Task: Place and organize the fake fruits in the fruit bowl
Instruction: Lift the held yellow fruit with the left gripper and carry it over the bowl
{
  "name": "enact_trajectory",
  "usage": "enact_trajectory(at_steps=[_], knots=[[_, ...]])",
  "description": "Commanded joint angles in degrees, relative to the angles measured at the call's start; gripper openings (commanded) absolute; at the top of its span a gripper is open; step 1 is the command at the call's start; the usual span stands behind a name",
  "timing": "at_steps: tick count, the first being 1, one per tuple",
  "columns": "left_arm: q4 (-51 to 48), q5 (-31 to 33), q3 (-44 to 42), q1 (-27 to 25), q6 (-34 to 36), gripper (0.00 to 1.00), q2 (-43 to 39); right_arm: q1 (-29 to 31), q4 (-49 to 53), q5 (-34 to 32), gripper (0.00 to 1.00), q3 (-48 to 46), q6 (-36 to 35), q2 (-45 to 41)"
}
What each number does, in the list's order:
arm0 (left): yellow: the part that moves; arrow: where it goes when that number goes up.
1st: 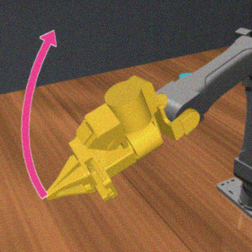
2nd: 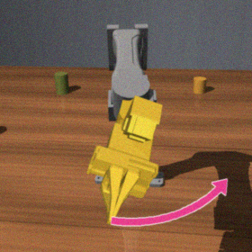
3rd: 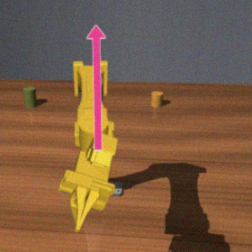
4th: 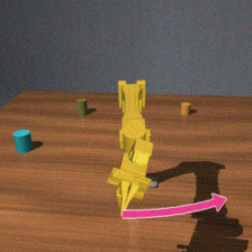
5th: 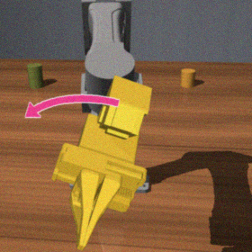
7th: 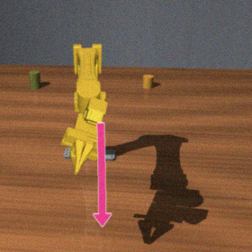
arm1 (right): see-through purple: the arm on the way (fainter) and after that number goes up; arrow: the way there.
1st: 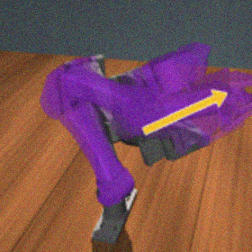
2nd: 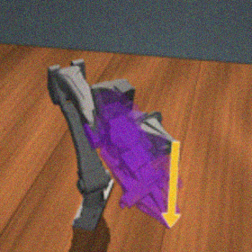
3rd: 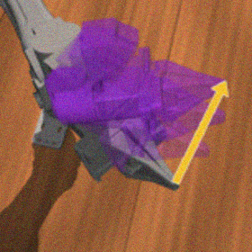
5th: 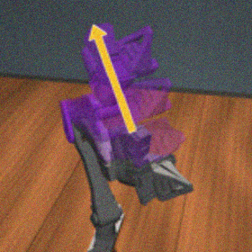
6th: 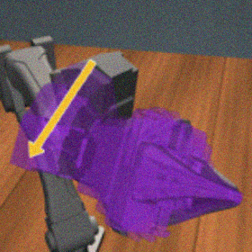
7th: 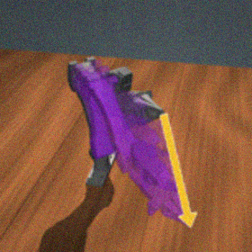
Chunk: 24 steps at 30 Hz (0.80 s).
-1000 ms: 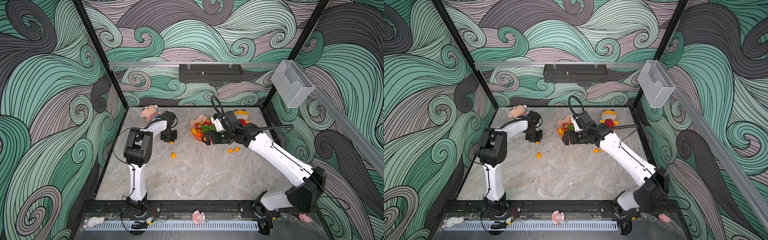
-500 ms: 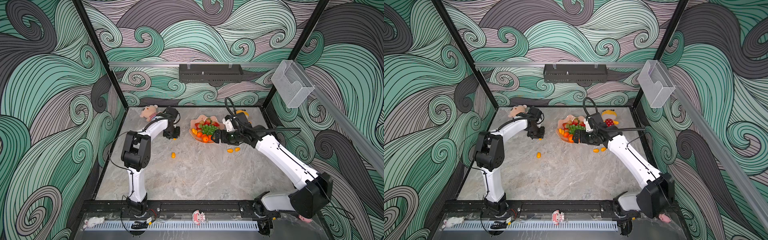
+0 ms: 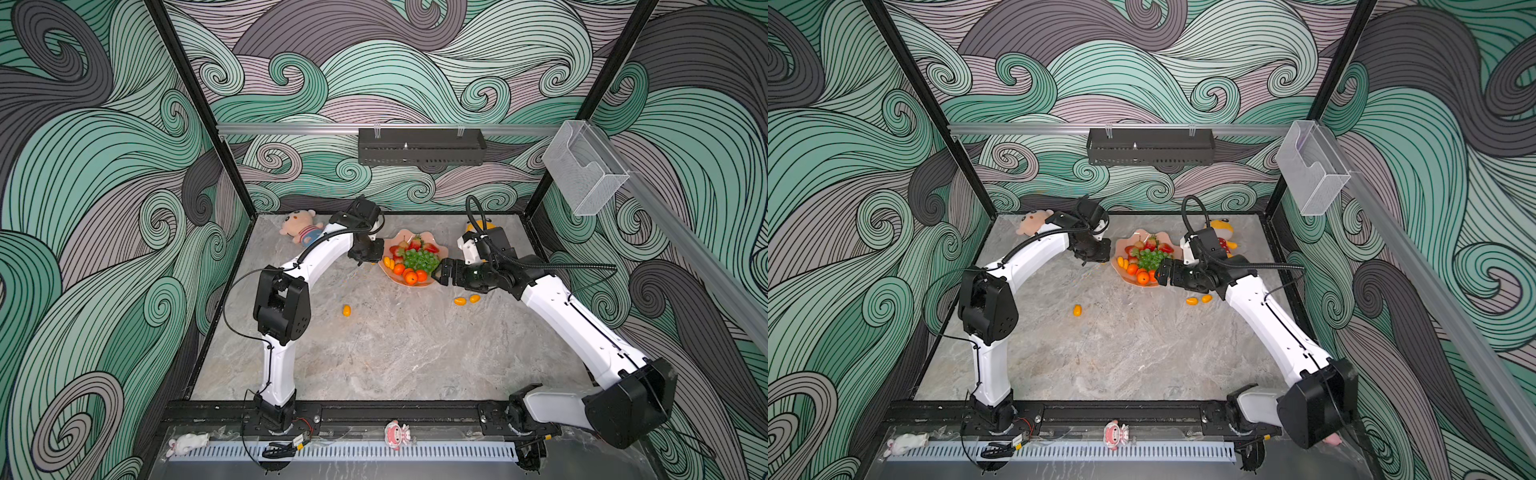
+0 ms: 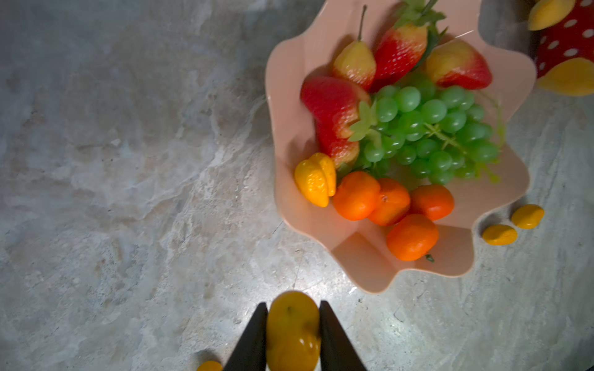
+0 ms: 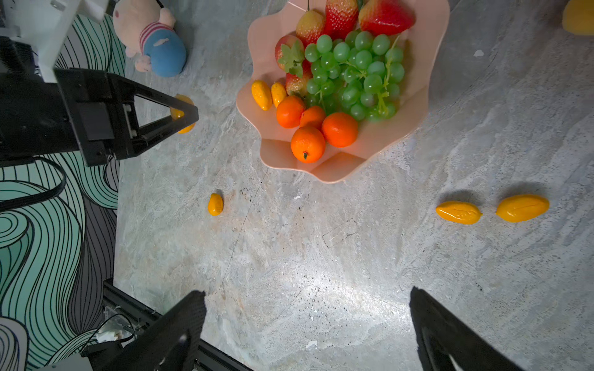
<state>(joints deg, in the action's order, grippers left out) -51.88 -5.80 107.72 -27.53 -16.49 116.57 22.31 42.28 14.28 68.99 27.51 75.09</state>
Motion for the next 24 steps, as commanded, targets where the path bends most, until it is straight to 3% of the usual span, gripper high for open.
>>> enact_trajectory(at_steps=[1,13,24], knots=[[-3.3,-0.8,4.6,-1.2,0.2,0.29,3.6,-2.1,-1.5,1.7,0.99,-1.3,0.1,-1.1],[-4.1,-1.2,17.7,-3.8,1.2,0.29,13.6,-7.2,-6.4,6.3,0.99,-3.2,0.1,-2.2],[-2.5,2.4,20.1,-4.0,1.1,0.31,18.0,-8.4,-6.7,7.7,0.99,-4.3,0.2,-2.4]])
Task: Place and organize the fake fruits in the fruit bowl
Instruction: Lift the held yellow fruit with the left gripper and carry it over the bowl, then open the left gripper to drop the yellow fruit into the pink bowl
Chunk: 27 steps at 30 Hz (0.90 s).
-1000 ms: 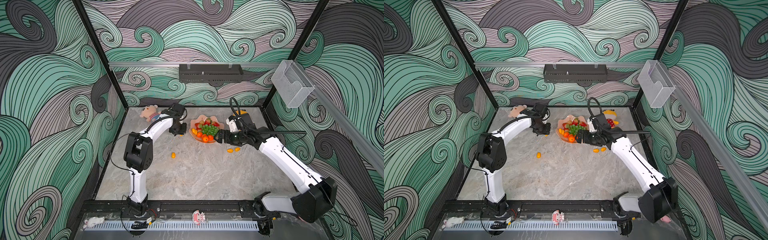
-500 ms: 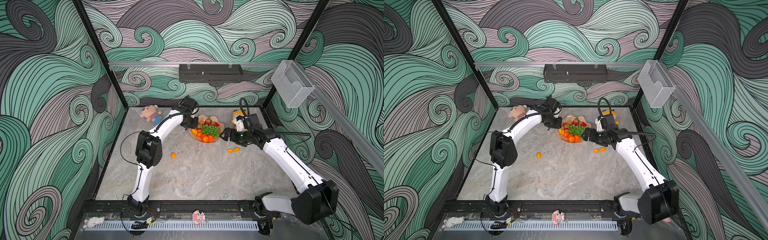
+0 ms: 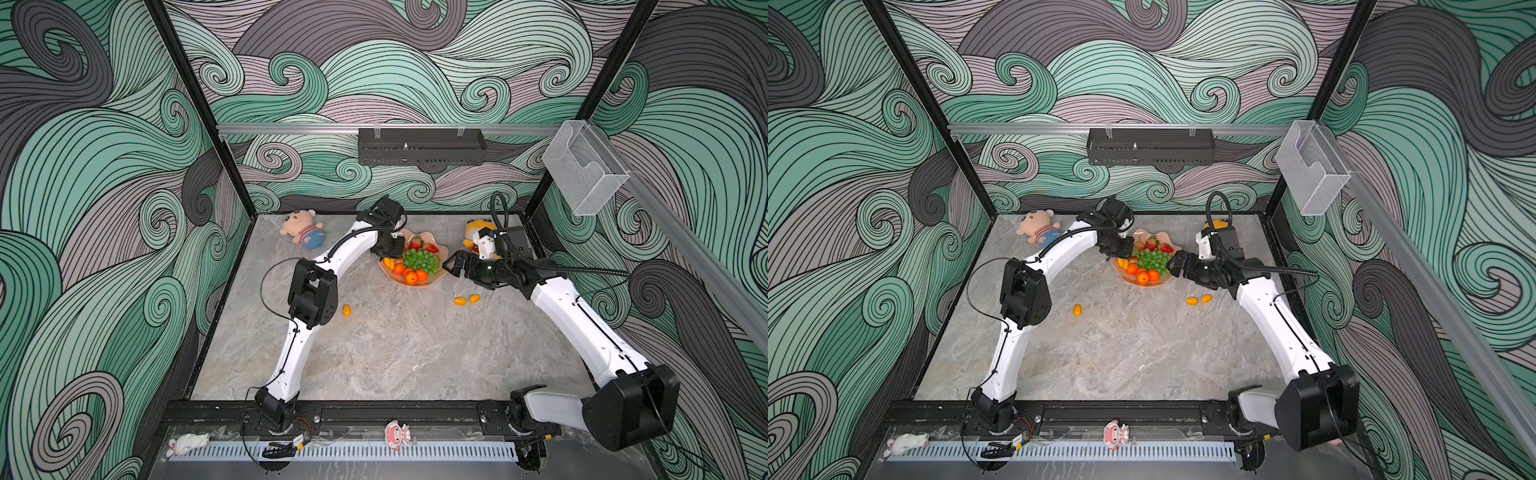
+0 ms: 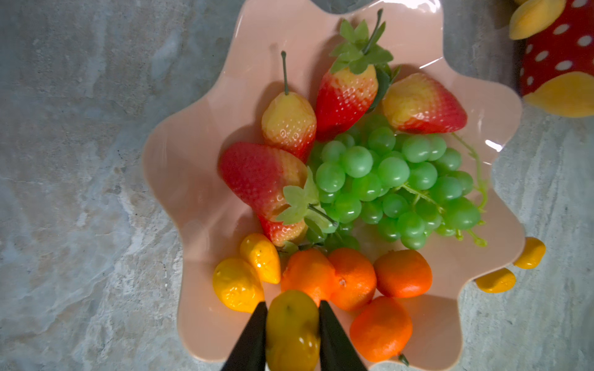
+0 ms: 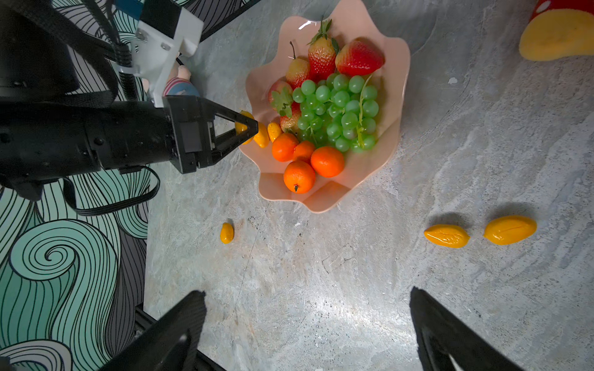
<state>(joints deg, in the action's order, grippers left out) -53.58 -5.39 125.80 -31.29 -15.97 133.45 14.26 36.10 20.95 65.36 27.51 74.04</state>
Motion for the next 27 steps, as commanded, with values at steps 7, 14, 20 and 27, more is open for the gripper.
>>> enact_trajectory(at_steps=[7,14,20,27], knots=[[1.3,3.2,2.0,-0.3,0.6,0.35,2.4,-0.8,-0.5,1.4,0.99,-1.5,0.3,-1.8],[2.1,3.5,2.1,-0.3,0.2,0.37,2.2,-1.2,-0.4,1.6,0.99,-2.2,0.3,-2.5],[1.5,2.4,1.9,-0.4,0.1,0.4,-1.0,-1.3,0.2,0.3,0.99,-2.5,-0.1,-2.5],[0.9,1.2,-4.4,-1.5,-0.9,0.41,-9.6,-0.3,4.9,-6.7,0.99,-1.8,-2.9,-2.6]])
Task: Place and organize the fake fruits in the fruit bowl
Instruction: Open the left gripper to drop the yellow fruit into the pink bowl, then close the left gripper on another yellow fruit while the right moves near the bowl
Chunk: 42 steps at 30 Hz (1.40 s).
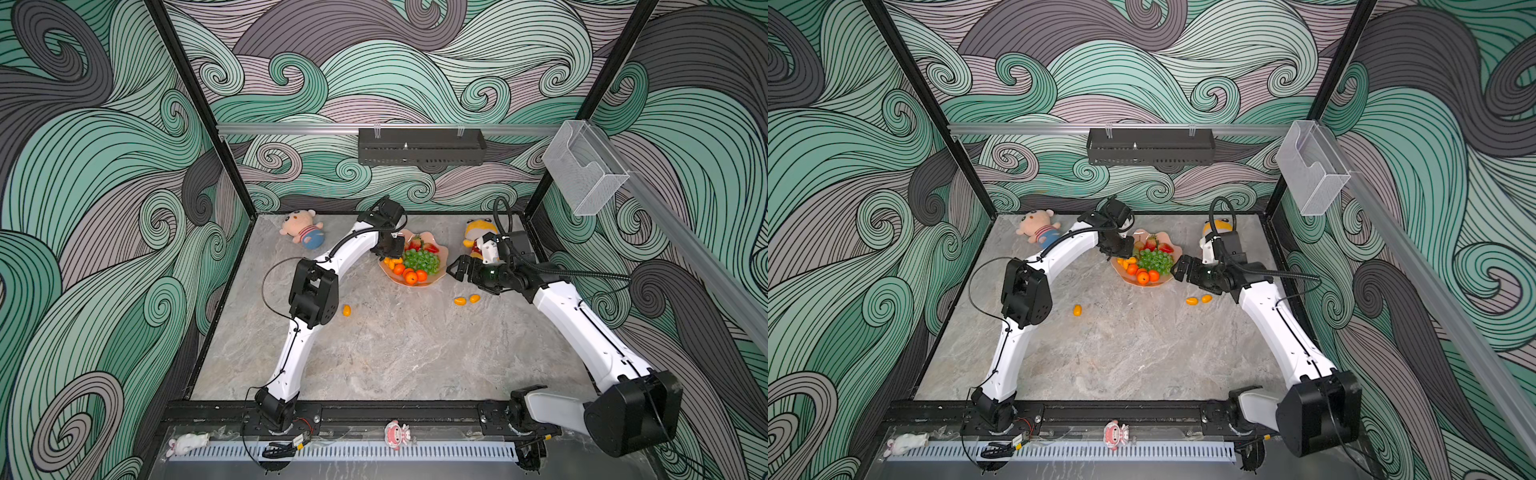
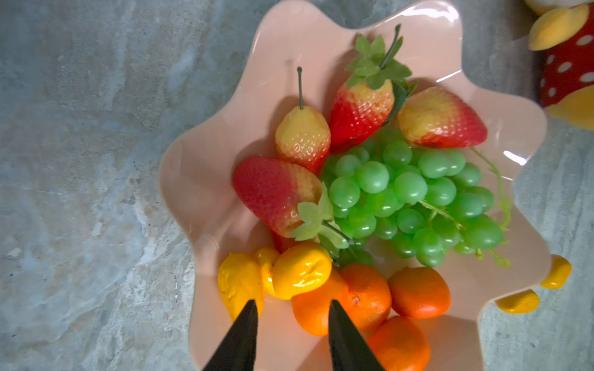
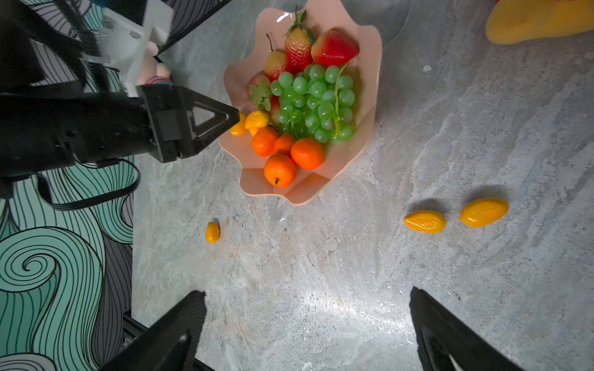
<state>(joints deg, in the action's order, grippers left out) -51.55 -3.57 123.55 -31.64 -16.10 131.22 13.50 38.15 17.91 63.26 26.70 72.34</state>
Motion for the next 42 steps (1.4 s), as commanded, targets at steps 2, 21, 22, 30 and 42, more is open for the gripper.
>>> enact_trajectory(at_steps=[2,21,22,30,42], knots=[[1.7,-0.5,-8.7,-1.4,-2.0,0.41,-12.1,2.2,4.1,-5.7,0.96,0.7,-2.9,-1.0],[8.3,9.4,-54.4,-0.6,-14.8,0.45,-49.3,24.9,1.7,-15.0,0.95,6.5,1.4,6.8],[8.0,9.7,-55.9,-0.5,-15.4,0.46,-51.8,26.0,1.1,-15.2,0.95,7.2,1.5,7.7],[11.5,11.5,-67.8,1.5,-20.3,0.49,-60.0,33.6,0.7,-15.6,0.93,16.5,1.0,17.2],[18.5,7.7,-70.6,5.7,-19.4,0.49,-53.0,38.9,0.6,-15.8,0.92,22.4,0.5,19.2]])
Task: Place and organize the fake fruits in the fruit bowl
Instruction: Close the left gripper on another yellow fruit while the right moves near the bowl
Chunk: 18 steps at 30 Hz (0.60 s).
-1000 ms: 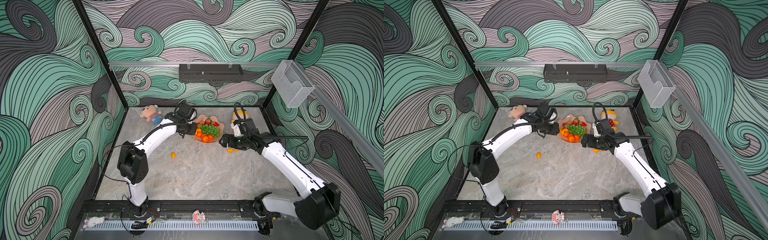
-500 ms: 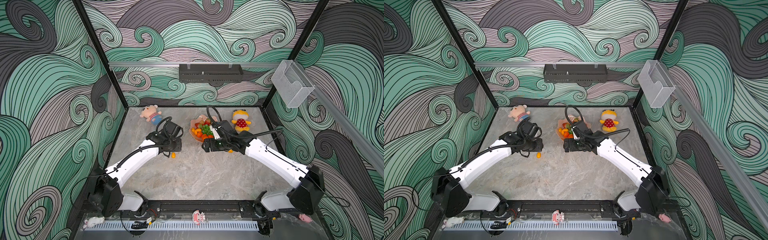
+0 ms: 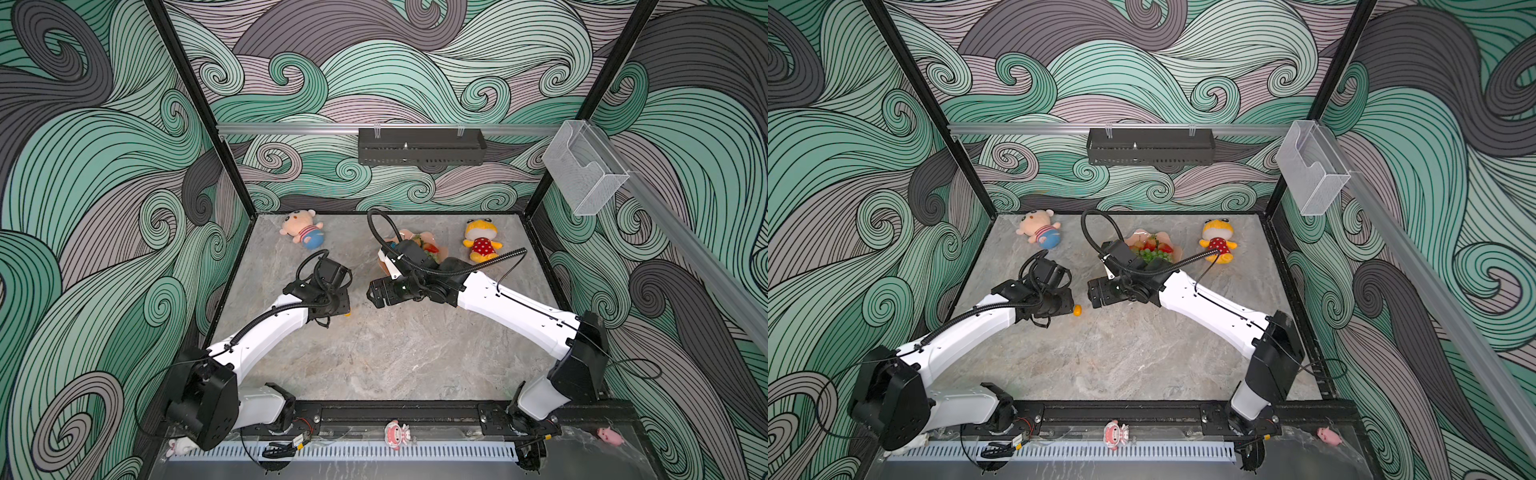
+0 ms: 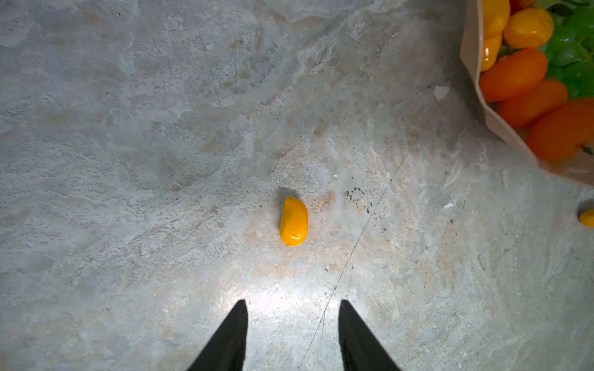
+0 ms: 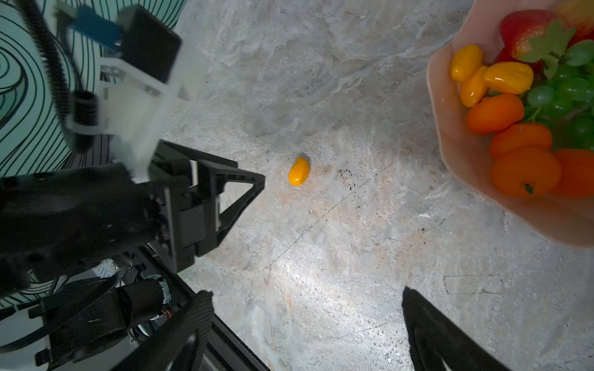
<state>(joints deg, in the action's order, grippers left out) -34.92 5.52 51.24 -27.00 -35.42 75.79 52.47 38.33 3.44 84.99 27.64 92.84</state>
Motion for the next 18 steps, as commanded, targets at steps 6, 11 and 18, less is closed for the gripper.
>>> enact_trajectory(at_steps=[6,11,18], knots=[[2.3,-5.1,4.7,2.5,1.4,0.49,10.3,-0.1,0.3,-2.2,0.9,-0.4,-1.7,-3.4],[2.0,-5.5,6.1,3.0,2.6,0.49,14.2,-0.2,0.3,-3.9,0.89,-1.3,-2.3,-5.1],[1.7,-5.8,7.7,3.8,3.4,0.46,18.2,-1.0,0.9,-5.2,0.9,-2.3,-2.5,-6.7]])
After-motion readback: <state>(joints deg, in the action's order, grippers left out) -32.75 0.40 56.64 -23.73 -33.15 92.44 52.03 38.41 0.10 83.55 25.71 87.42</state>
